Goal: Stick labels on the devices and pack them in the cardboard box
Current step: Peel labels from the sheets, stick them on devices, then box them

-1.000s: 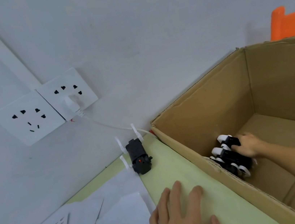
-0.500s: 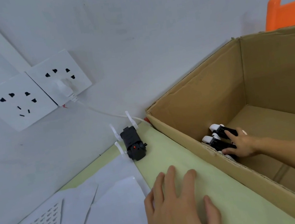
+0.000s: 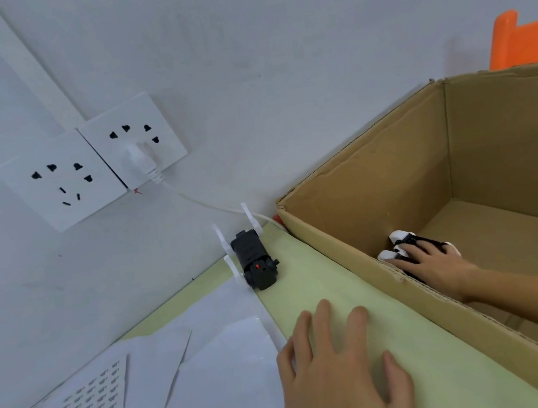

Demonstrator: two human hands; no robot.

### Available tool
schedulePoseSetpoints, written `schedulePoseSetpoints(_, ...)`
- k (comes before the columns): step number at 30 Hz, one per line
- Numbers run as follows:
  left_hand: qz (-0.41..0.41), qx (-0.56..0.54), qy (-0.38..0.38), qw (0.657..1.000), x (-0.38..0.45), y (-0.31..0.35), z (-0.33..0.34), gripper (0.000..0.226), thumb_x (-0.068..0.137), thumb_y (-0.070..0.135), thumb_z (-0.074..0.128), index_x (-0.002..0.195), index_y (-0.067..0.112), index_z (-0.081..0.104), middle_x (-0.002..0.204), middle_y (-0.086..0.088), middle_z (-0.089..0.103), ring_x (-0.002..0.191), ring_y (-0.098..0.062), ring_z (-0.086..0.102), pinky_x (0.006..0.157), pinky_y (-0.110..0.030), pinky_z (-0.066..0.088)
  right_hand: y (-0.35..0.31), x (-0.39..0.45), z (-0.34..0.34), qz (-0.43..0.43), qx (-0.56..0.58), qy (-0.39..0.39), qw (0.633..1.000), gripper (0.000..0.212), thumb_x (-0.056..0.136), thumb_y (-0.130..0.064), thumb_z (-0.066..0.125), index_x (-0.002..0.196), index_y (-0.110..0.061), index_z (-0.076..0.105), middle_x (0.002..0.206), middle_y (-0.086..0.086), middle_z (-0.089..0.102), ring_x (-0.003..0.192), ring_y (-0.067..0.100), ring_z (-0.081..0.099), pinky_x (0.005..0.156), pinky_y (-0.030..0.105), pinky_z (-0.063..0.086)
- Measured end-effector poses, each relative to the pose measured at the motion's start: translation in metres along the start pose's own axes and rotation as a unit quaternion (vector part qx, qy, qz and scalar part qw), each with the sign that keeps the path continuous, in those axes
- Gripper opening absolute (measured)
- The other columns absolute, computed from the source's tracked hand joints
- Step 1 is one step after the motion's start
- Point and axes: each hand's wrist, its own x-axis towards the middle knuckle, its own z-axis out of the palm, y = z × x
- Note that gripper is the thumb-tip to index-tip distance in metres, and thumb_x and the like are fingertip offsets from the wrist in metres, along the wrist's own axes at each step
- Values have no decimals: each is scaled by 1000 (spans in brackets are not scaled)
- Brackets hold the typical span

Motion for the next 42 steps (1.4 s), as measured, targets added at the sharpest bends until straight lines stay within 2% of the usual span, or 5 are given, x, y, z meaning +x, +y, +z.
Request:
schedulePoseSetpoints(9,-8,7,-4,1000,2,-1,-2,47,63,51,38,91,40,75,104,4,75,94,-20,74,66,-36,60,-2,1,3,-78,-30,2,997,72,80,-69,20,147,-48,1,159,1,20,139,32,33,89,55,41)
schedulePoseSetpoints(15,-3,23,-9,1000,1,-1,1,46,66,49,39,93,38,75,106,2,75,96,-23,74,67,-39,60,-27,-1,1,-119,-103,18,987,79,67,-52,82,135,-20,58,138,5,55,110,24,58,88,37,49)
schedulePoseSetpoints(20,-1,7,-26,1000,2,-1,2,46,66,49,39,92,37,75,105,2,75,95,-23,74,66,-40,60,-33,5,15,-119,-40,163,979,102,2,-22,96,97,-13,61,106,6,47,76,23,46,43,21,46)
schedulePoseSetpoints(31,-35,-93,-32,995,1,-8,8,76,73,61,-4,141,50,27,158,19,12,147,-8,2,116,-31,6,-26,-24,-68,-101,-167,18,981,63,92,-35,55,149,-21,31,156,11,26,138,30,34,97,44,37)
schedulePoseSetpoints(42,-85,-452,117,880,-12,-17,-2,30,92,27,30,88,23,60,97,10,52,103,3,40,84,-13,29,-85,-144,-235,25,-131,233,963,31,93,-20,47,122,-17,56,121,4,56,102,22,55,80,32,46)
